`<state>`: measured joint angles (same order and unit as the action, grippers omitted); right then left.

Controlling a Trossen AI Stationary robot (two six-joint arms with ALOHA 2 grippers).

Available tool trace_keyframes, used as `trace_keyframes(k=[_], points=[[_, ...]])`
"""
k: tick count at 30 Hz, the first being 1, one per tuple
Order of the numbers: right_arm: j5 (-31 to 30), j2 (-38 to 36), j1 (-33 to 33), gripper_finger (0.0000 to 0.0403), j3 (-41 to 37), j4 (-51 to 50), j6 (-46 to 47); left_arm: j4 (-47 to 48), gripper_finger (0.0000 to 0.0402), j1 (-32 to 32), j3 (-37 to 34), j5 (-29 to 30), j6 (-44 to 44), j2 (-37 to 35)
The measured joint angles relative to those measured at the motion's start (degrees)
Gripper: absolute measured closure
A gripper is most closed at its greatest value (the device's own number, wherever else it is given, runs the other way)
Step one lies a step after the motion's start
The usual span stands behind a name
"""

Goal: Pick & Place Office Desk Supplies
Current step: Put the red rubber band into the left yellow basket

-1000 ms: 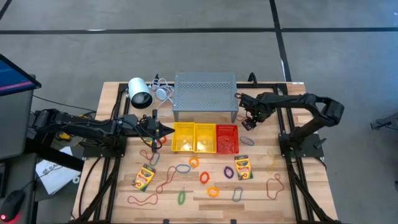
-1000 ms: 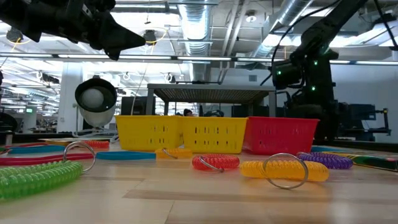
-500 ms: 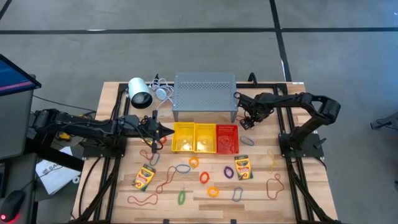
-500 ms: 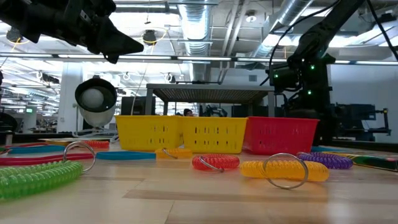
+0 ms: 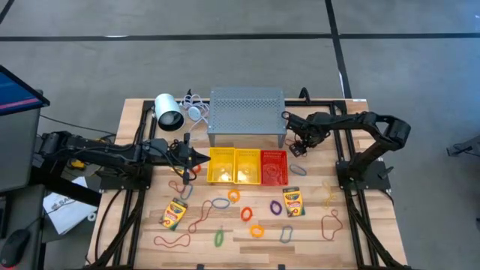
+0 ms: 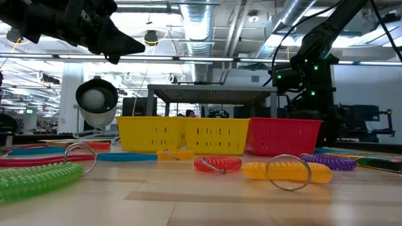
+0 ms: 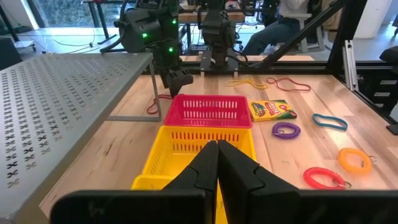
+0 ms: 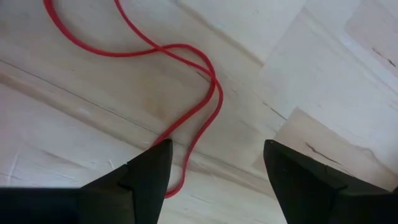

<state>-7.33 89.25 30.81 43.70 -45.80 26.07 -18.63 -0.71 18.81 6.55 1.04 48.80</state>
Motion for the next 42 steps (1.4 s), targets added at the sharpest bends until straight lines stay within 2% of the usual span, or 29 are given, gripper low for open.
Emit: trace_keyframes(k=[5, 10, 26, 34, 42], points=[[0.27, -0.14, -0.02, 0.0158, -0.76, 0.31, -0.05, -0.03, 0.0399, 0.00, 0.00, 0.00, -0.02, 0.00], [1.58, -0.42, -0.02, 0.0191, -3.24, 1.99, 0.62, -0.78, 0.0399, 0.00, 0.00, 0.00, -0.02, 0.00], [5.66, -0.33, -0.31, 0.0395, -3.91, 3.55, 0.71, -1.18, 0.0399, -0.02, 0.00, 0.00, -0.46, 0.00], [6.01, -1.11, -0.38, 0.0401, -2.70, 1.10, 0.30, -2.34, 0.0399, -0.02, -0.02, 0.00, -0.46, 0.00], [6.22, -7.41, -0.47, 0.0402, -1.99, -5.70, 0.32, -2.44, 0.0399, -0.16, -0.02, -0.01, -0.42, 0.00]])
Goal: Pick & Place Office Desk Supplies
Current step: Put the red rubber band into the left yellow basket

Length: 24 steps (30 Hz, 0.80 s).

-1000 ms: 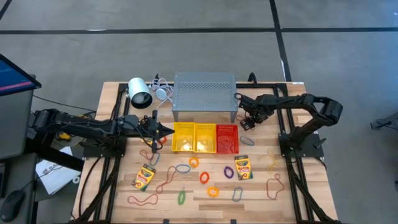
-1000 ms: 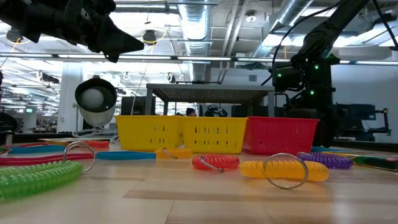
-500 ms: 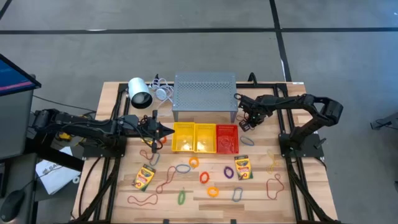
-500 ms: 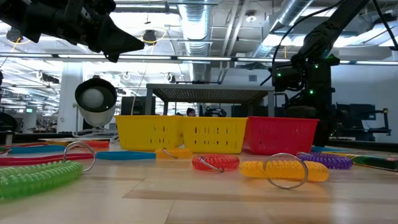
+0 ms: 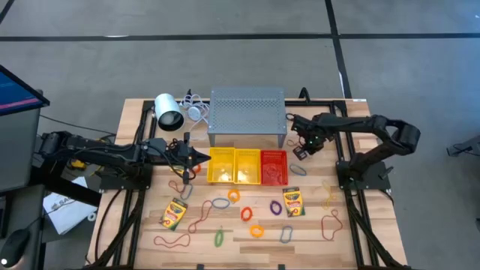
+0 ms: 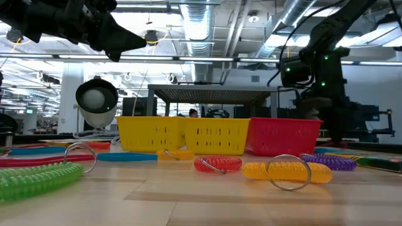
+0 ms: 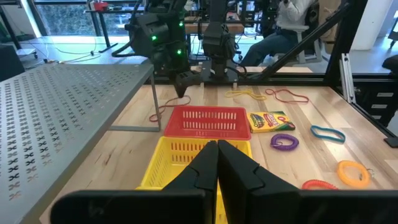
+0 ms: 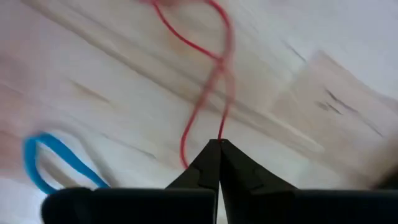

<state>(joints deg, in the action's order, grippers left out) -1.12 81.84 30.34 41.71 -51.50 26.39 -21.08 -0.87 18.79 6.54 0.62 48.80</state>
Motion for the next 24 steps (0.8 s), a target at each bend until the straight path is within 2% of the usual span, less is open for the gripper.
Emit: trace_keyframes(k=[9, 16, 24], points=[[-0.16, -10.15, -1.24, 0.0403, 0.22, -0.84, 0.00, -1.05, 0.0399, -0.01, 0.00, 0.01, 0.16, 0.00], [-0.16, -20.56, -1.48, 0.0403, 0.28, -7.19, 1.49, -1.03, 0.0399, -0.01, 0.00, 0.01, 0.16, 0.00], [2.10, -32.24, -3.23, 0.0403, 0.33, -4.58, 2.16, -3.34, 0.0399, -0.01, 0.00, 0.01, 0.18, 0.00]])
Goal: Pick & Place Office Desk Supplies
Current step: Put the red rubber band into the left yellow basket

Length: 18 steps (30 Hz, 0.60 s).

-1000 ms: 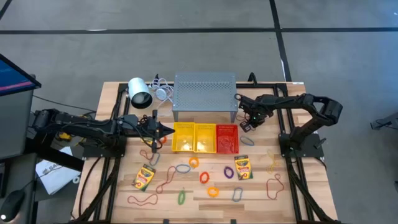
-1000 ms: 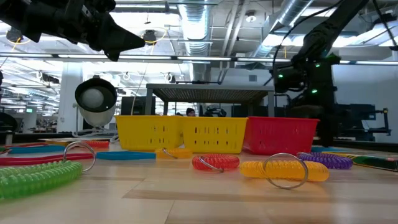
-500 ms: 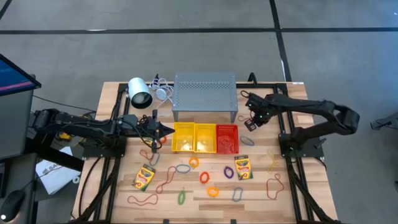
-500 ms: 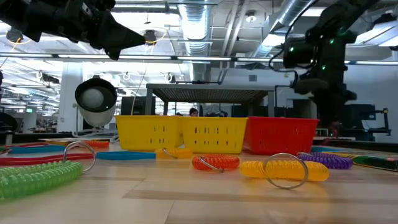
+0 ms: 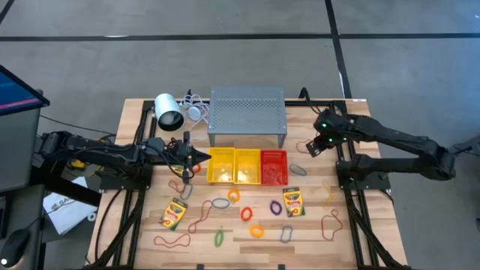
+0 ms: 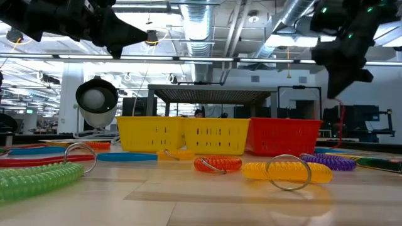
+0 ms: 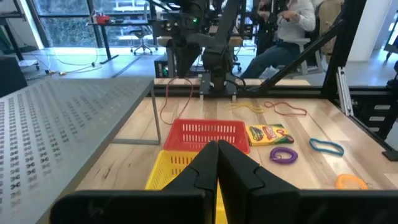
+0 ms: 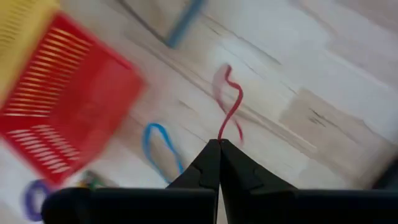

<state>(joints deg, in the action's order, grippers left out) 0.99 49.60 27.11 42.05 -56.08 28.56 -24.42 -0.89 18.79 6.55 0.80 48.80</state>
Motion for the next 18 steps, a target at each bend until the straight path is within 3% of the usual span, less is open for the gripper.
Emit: trace_keyframes(k=[9, 18], points=[[5.05, -8.86, -5.46, 0.0403, 0.08, 10.64, 0.00, -0.73, 0.0399, 0.00, 0.00, 0.00, -0.19, 0.00], [8.20, -11.89, -13.79, 0.0403, 0.11, 25.36, -0.94, -4.14, 0.0399, 0.00, 0.00, 0.00, -1.07, 0.02]])
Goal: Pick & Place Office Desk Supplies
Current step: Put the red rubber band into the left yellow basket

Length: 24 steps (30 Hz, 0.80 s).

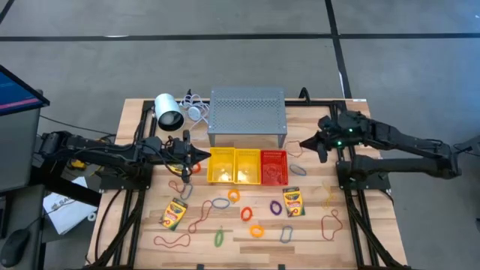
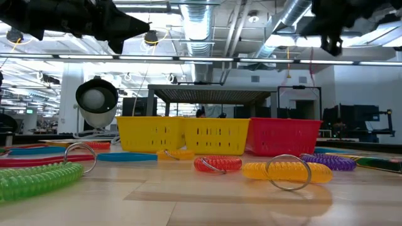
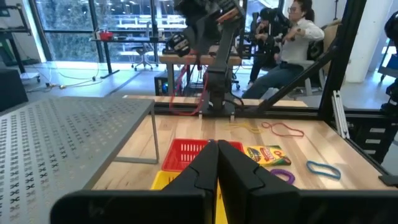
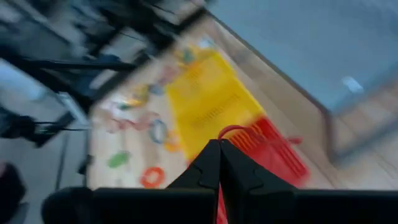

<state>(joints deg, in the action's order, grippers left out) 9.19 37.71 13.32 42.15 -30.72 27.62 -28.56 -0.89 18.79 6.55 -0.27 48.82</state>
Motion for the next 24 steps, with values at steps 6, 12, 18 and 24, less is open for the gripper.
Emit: trace_keyframes(k=[6, 12, 18, 24], points=[[1.40, 1.83, -7.21, 0.0403, 0.02, 11.79, -4.40, -0.02, 0.0399, 0.00, 0.00, 0.00, -1.89, 0.00], [1.42, 7.33, -11.32, 0.0403, 0.02, 19.84, -8.83, -0.67, 0.0399, 0.07, 0.00, -3.26, -3.87, 0.00], [1.49, 15.39, -12.62, 0.0403, 0.02, 27.26, -13.94, -1.52, 0.0398, 0.04, 0.00, -5.98, -5.91, 0.00], [4.78, 22.68, -12.50, 0.0403, 0.02, 36.25, -17.44, -2.09, 0.0369, 0.04, -0.01, -6.01, -9.42, 1.95]])
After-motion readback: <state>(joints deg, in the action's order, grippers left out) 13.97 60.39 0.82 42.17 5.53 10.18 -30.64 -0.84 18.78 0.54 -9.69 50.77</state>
